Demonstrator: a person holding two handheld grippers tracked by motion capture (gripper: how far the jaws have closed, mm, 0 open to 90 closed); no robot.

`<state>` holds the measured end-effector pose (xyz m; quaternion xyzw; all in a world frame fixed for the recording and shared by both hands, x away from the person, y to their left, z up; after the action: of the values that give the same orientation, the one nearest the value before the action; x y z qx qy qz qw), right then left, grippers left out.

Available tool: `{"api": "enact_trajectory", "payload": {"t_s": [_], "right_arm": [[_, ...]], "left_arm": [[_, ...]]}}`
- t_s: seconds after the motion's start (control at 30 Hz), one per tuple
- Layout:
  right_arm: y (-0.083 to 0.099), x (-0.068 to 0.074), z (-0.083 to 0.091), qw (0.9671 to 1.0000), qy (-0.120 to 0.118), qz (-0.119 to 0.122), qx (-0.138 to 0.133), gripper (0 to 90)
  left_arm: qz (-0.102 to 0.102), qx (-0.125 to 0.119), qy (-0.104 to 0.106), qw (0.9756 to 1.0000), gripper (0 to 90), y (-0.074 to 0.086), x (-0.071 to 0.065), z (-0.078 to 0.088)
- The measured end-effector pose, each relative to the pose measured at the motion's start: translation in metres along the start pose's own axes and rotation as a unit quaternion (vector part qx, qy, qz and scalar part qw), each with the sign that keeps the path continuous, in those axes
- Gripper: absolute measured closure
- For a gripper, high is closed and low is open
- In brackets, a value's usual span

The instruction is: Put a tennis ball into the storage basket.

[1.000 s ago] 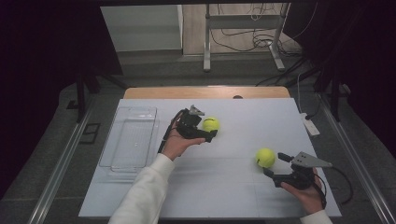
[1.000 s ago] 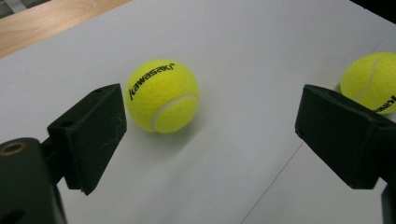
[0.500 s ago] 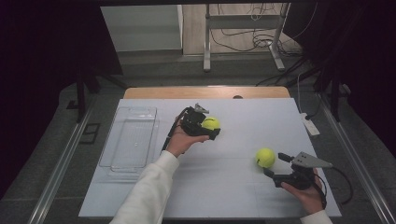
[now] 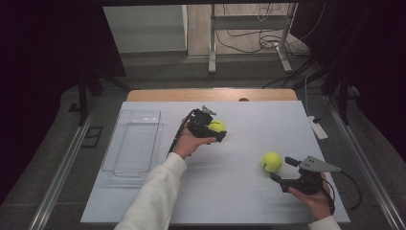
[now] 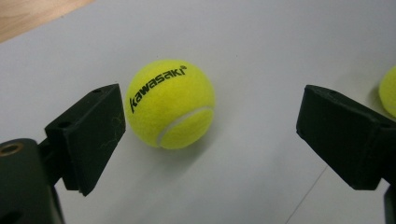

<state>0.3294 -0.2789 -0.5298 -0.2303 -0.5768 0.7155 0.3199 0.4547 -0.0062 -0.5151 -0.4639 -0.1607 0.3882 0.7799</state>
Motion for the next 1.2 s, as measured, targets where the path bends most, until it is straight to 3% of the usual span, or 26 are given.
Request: {"api": "enact_trajectory", "payload": {"t_s": [1.2], "right_arm": [[0.001,-0.001,0.000,1.0000,0.002,0.001,0.002,13.6]], "left_arm": [[0.005,0.027,-0.012,0.9995,9.2,0.008,0.010,-0.033]]}}
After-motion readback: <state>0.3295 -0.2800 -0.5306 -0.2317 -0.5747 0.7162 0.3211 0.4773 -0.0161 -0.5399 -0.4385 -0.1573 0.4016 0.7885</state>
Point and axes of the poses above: each handheld gripper's, and its own axes: z roughly backward along the jaws, y roughly out of its underside, x roughly to its left, the point moved 7 cm from there along -z, roughly forward along the jaws, and after that the axes turned 14 degrees about -x, right-handed, at the moved point
